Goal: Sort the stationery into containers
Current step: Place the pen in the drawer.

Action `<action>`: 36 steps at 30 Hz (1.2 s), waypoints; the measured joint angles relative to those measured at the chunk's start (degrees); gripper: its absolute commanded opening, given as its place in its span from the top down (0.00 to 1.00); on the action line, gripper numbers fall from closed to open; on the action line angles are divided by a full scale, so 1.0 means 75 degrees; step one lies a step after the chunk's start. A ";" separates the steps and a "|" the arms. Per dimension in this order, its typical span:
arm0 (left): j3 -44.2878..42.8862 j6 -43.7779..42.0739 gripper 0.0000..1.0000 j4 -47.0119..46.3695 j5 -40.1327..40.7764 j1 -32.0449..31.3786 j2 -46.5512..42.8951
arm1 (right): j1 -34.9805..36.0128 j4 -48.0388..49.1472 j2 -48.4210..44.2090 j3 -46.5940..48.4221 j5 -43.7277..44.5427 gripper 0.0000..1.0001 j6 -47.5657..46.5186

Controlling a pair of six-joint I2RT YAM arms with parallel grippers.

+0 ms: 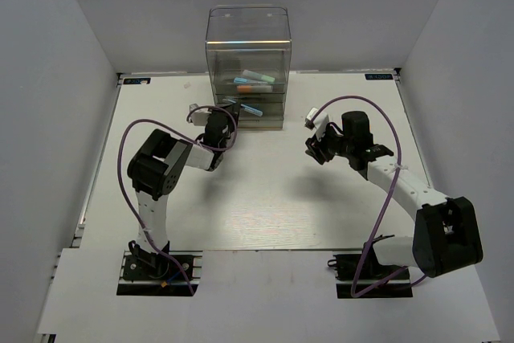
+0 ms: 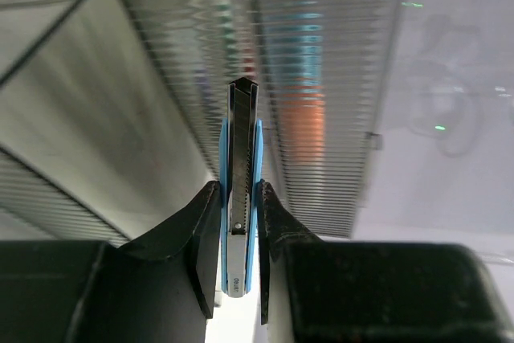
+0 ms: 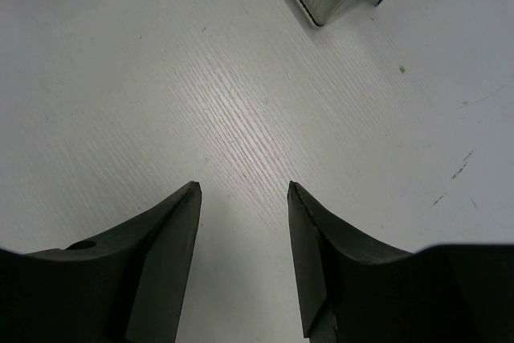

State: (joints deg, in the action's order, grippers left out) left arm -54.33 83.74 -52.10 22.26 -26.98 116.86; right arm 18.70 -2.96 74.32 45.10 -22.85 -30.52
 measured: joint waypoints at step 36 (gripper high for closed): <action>-0.0982 -0.0428 0.67 0.2643 0.0460 -0.0085 -0.0364 | -0.0003 -0.0020 -0.0017 0.0000 -0.0353 0.73 -0.0268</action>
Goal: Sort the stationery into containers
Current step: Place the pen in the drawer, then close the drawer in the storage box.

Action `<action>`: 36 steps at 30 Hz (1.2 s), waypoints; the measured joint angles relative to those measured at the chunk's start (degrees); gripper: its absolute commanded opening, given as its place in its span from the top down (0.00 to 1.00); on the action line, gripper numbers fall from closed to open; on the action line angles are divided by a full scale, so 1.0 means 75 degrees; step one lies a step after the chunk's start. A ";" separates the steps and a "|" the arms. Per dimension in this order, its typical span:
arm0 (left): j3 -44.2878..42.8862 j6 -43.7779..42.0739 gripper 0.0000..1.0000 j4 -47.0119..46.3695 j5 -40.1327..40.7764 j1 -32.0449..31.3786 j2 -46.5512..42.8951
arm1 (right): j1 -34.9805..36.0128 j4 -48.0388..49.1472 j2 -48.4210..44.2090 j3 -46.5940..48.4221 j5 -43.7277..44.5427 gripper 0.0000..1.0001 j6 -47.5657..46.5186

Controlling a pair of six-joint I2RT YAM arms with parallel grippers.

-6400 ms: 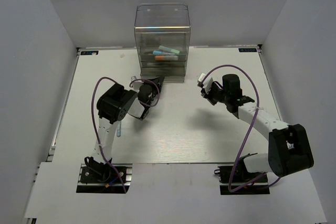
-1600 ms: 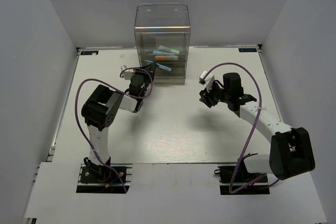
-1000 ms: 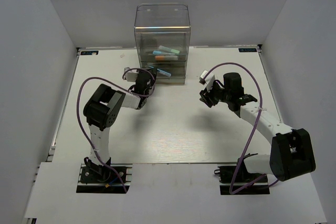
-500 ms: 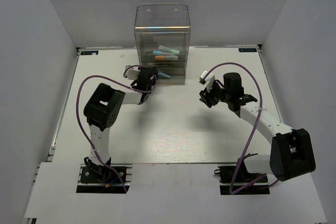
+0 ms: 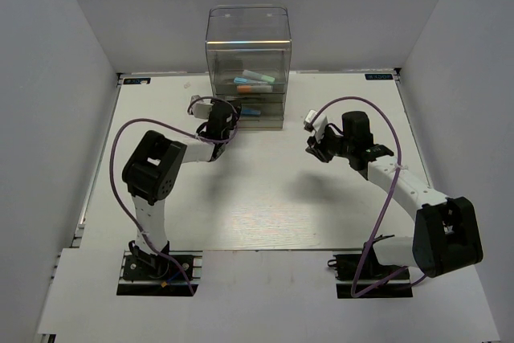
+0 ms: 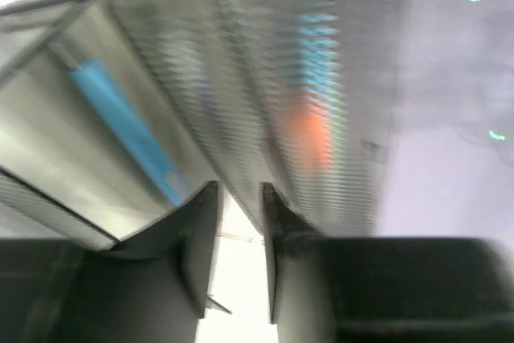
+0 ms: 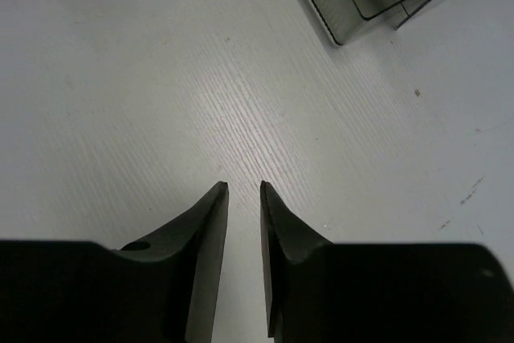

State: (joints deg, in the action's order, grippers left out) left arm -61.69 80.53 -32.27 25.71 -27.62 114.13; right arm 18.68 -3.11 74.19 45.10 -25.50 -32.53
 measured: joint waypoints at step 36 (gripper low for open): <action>0.5237 -0.3267 0.14 0.5998 -0.1673 0.0169 -1.0655 | 0.2465 -0.1588 0.6939 0.6473 0.1434 0.95 -0.2745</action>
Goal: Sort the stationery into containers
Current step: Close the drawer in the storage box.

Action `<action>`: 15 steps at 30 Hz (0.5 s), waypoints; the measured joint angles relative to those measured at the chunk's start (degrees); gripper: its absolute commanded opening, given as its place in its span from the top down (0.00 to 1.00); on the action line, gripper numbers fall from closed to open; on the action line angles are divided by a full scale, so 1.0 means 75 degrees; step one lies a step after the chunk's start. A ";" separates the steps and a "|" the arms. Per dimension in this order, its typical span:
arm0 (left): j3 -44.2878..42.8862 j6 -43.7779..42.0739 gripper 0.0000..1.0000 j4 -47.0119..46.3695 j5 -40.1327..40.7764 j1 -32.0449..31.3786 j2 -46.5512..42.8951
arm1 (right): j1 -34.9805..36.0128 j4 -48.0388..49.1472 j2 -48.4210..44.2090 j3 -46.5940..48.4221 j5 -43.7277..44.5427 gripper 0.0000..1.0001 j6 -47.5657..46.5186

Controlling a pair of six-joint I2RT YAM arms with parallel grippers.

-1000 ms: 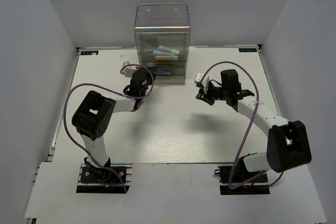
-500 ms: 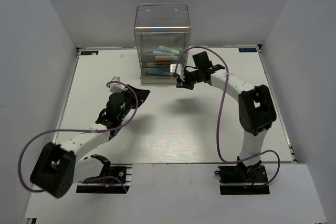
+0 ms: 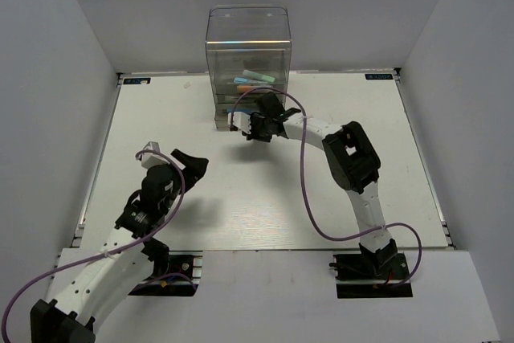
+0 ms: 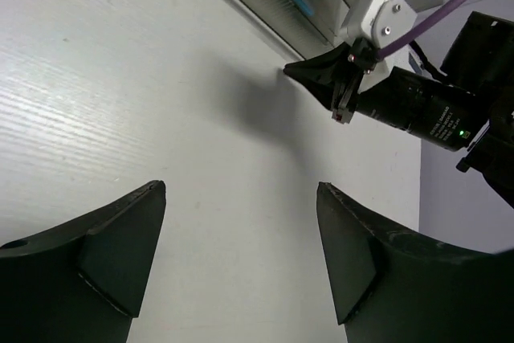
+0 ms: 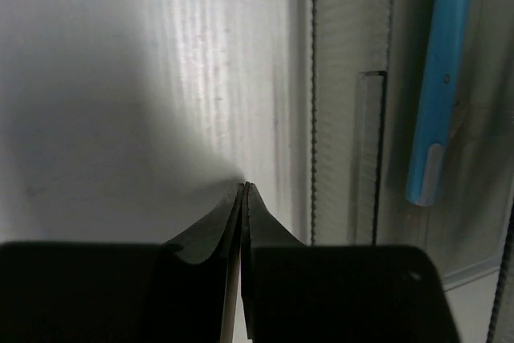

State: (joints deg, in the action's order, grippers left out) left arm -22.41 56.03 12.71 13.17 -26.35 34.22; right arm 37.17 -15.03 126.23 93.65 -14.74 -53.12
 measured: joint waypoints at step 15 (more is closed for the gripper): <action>0.0029 0.0073 0.11 0.1078 0.0370 0.0000 0.0012 | 0.0259 0.1498 0.0921 0.0720 0.2189 0.95 0.0023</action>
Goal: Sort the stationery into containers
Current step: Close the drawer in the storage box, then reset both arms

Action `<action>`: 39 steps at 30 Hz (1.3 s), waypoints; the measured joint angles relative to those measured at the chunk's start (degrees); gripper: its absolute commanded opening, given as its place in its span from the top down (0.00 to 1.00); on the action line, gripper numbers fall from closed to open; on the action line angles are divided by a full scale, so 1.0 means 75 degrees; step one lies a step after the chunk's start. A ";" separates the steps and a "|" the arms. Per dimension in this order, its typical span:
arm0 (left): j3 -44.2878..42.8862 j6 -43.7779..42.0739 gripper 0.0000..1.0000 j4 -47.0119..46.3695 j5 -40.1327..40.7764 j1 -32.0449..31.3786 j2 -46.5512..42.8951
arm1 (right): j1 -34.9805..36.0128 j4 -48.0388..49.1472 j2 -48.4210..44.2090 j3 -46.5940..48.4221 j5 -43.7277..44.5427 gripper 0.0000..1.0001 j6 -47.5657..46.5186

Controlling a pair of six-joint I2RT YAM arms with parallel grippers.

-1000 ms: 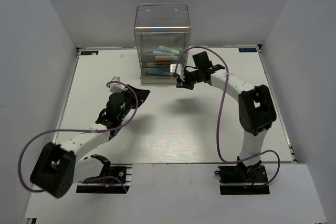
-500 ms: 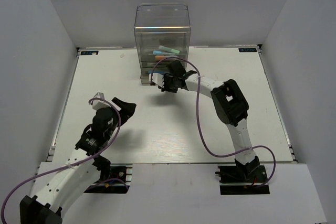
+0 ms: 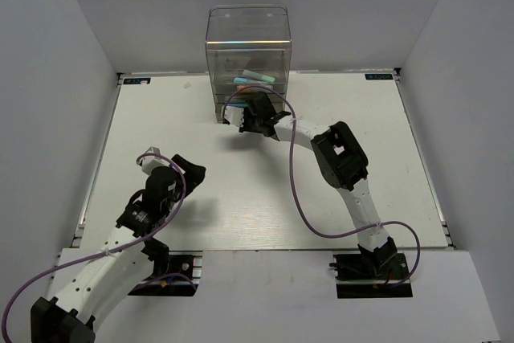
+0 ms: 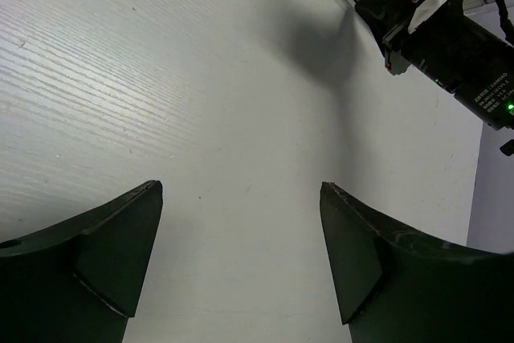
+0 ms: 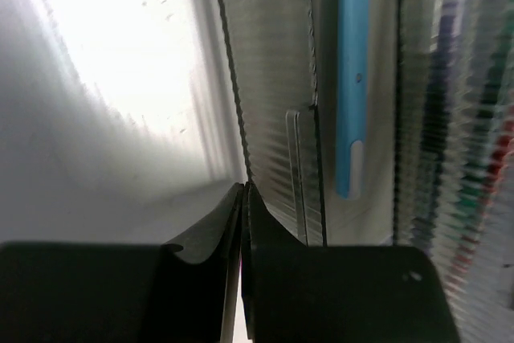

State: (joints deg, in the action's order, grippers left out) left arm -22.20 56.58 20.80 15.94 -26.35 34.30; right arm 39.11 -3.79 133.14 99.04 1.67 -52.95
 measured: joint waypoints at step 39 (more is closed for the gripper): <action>-0.0399 -0.0711 0.01 0.0026 -0.0187 0.0000 0.0513 | 0.0017 0.0306 -0.2798 -0.2477 -0.1632 0.38 0.0516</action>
State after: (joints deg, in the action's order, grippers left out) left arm -25.19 51.24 20.99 14.55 -26.35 38.15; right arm 39.24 -1.50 112.16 80.47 -10.57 -49.08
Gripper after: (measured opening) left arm 0.983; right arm 0.524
